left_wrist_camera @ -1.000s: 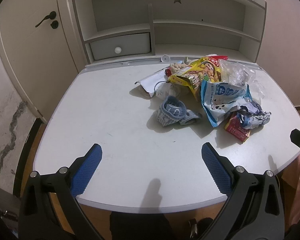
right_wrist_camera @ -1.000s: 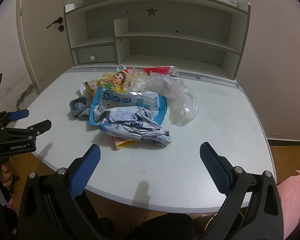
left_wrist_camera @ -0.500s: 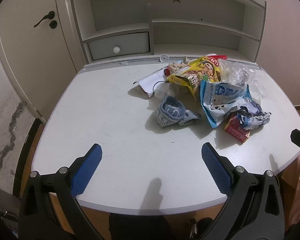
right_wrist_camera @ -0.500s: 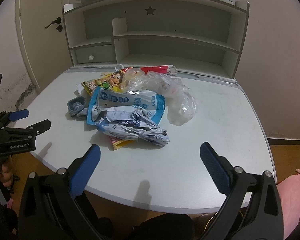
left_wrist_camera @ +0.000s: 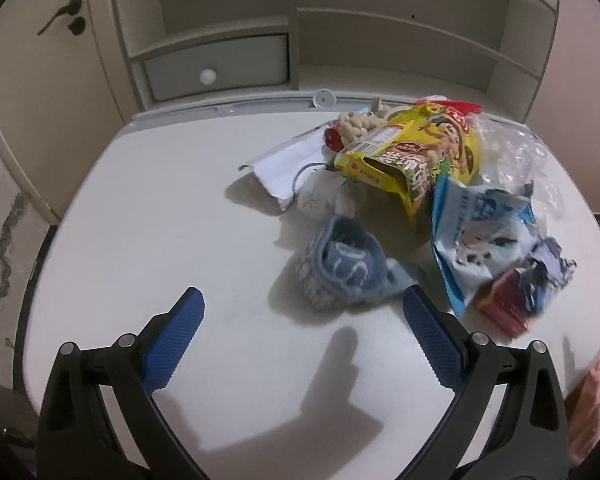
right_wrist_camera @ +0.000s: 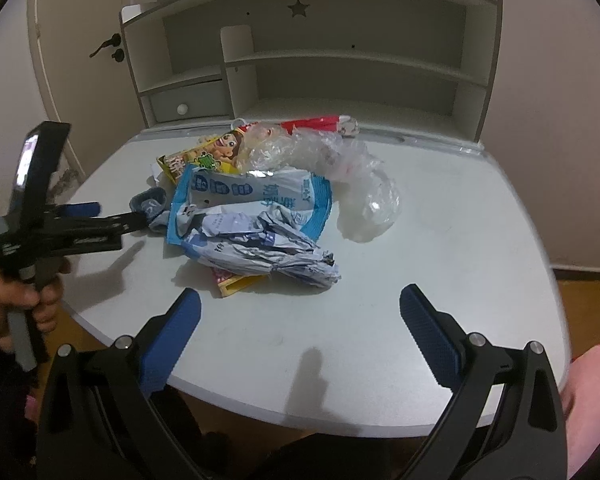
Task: Collect trash
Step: 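Grasp the blue-grey sock with the left tool while the right tool grasps the crumpled wrapper, then carry both items to the black bin and open both tools over it, then grasp the white printed wrapper with the left tool while the right tool grasps the pink box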
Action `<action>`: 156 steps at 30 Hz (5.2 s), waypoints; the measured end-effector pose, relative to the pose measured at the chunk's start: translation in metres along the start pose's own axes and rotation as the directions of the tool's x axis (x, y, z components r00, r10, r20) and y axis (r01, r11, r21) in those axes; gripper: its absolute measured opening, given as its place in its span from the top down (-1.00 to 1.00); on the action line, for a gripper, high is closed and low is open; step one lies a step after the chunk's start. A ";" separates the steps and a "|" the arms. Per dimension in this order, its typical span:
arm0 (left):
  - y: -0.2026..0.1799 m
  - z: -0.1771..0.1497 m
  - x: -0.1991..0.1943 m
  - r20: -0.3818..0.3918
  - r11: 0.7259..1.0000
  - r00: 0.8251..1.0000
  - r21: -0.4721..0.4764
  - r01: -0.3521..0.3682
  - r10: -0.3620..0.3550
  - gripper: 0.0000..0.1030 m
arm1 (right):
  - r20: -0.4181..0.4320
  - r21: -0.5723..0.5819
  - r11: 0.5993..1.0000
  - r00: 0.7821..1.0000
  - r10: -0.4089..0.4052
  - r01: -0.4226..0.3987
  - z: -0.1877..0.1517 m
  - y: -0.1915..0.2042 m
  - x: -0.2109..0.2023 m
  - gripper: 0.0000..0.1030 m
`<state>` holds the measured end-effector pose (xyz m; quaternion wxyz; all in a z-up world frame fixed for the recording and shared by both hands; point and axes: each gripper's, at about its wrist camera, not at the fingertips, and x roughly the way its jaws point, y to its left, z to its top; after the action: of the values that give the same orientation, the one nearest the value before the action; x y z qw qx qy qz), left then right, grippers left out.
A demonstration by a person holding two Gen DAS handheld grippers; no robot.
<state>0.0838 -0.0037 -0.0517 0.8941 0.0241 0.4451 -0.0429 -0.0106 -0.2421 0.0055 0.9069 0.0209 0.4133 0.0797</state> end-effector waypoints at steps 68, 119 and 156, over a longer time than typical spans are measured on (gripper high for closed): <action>-0.528 -0.180 0.032 -0.406 0.428 0.710 0.591 0.684 -0.575 0.42 | -0.340 0.751 0.494 0.898 -0.279 0.438 -0.318 -0.358 -0.059 0.32; -0.412 -0.115 -0.091 -0.162 0.480 0.722 0.647 0.593 -0.673 -0.80 | -0.087 0.634 0.673 0.900 -0.427 0.381 -0.208 -0.278 -0.148 -0.47; 0.058 0.087 0.065 -0.041 0.918 0.971 0.320 0.236 -0.235 -0.80 | -0.157 -0.313 0.923 0.970 0.185 -0.226 0.031 0.071 0.128 -0.09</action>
<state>0.1976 0.0434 -0.0507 0.8659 0.1163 0.4327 -0.2223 0.0859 -0.1505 -0.0623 0.8568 -0.0920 0.4453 0.2432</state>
